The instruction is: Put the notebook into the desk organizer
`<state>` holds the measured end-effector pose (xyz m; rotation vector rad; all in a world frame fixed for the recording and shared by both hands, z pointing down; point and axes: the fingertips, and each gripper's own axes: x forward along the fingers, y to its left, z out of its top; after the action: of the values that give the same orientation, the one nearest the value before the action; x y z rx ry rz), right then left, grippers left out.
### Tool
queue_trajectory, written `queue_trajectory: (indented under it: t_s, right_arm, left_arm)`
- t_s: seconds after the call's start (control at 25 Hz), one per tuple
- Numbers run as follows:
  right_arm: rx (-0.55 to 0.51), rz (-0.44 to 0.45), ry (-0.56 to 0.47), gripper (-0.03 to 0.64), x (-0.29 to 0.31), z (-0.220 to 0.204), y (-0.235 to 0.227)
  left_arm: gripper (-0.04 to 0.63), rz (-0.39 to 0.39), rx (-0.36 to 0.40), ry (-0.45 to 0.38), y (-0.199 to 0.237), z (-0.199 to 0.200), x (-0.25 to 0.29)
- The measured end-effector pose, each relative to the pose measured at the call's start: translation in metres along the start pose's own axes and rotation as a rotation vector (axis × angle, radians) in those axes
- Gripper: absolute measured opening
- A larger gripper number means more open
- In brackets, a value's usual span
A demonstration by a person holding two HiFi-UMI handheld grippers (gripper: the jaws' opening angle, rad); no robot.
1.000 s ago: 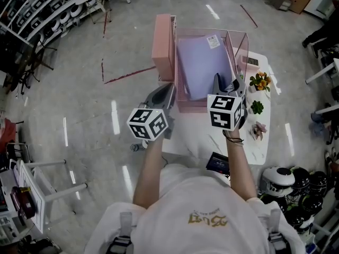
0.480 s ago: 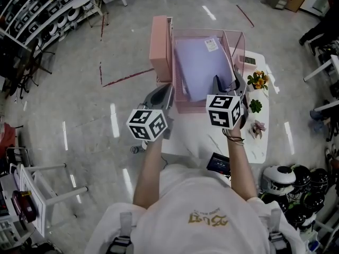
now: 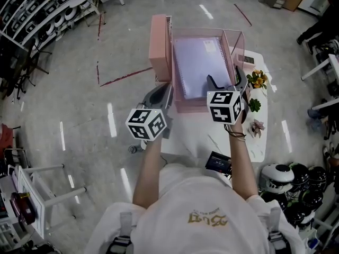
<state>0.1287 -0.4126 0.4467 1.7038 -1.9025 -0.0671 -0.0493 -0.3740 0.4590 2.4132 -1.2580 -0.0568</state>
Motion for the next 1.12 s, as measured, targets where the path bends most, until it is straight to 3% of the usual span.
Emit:
queue_trajectory:
  t_s: [0.2, 0.36, 0.6, 0.92, 1.04, 1.12]
  right_arm:
    - [0.16, 0.073, -0.025, 0.408, -0.018, -0.005, 0.014]
    - [0.162, 0.041, -0.082, 0.36, -0.045, -0.001, 0.009]
    - [0.416, 0.287, -0.072, 0.216, -0.08, -0.019, 0.042]
    - [0.589, 0.454, -0.19, 0.058, -0.144, -0.014, 0.064]
    - [0.661, 0.55, -0.23, 0.014, -0.17, -0.015, 0.071]
    - [0.681, 0.554, -0.259, 0.012, -0.182, -0.02, 0.067]
  left_arm:
    - [0.015, -0.008, 0.012, -0.009, -0.006, 0.002, -0.007]
    - [0.017, -0.016, 0.037, -0.015, -0.018, 0.0, -0.015]
    - [0.017, -0.014, 0.094, 0.006, -0.044, -0.007, -0.036]
    - [0.015, -0.041, 0.112, -0.026, -0.076, -0.011, -0.072]
    - [0.017, -0.062, 0.103, -0.032, -0.09, -0.014, -0.081]
    - [0.015, -0.07, 0.1, -0.028, -0.098, -0.018, -0.084]
